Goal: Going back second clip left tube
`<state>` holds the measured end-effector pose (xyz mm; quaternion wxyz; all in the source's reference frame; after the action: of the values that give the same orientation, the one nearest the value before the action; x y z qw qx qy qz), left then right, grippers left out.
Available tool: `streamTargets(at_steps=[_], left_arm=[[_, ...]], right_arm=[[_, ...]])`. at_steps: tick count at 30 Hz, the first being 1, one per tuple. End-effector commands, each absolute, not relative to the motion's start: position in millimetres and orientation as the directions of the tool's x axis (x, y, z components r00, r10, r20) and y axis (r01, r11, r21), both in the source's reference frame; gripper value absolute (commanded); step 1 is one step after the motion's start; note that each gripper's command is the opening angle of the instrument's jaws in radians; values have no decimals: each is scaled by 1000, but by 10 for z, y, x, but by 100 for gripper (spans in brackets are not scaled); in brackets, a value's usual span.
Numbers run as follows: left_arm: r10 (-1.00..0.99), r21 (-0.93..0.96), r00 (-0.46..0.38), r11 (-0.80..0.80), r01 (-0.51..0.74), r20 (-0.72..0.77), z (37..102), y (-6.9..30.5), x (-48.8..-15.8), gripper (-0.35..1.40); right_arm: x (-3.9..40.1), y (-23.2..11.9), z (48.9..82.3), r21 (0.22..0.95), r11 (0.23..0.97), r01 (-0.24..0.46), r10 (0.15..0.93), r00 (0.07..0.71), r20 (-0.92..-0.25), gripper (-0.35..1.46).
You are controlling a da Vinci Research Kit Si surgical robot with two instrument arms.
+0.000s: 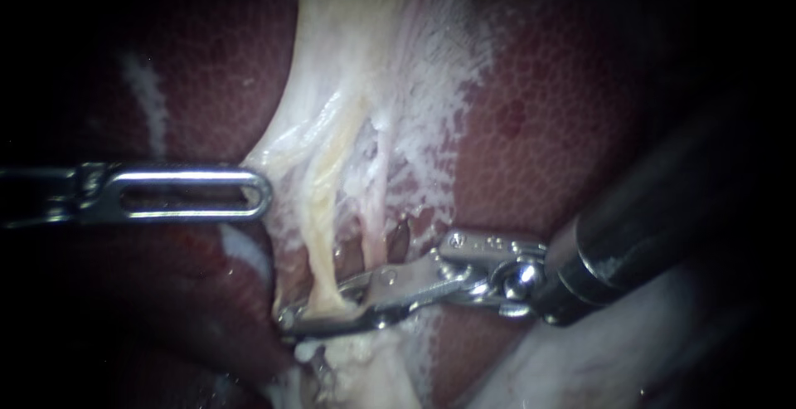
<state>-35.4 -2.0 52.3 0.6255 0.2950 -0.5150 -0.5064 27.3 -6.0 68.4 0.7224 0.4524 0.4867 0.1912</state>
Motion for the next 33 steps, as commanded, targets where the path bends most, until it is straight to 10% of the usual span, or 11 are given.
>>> streamTargets(at_steps=[1,9,19,33], left_arm=[[-937,890,-44,313,330,346,523,-20,-354,-35],[-937,890,-44,314,330,346,523,-20,-355,-35],[-937,890,-44,314,331,347,523,-21,-356,-35],[-937,890,-45,314,332,347,522,-22,-357,-35]], right_arm=[[273,-60,684,840,517,164,717,453,-530,-35],[273,-60,684,840,517,164,717,453,-530,-35],[286,-58,685,704,668,242,588,409,-698,47],[290,-55,688,562,777,284,457,360,-814,57]])
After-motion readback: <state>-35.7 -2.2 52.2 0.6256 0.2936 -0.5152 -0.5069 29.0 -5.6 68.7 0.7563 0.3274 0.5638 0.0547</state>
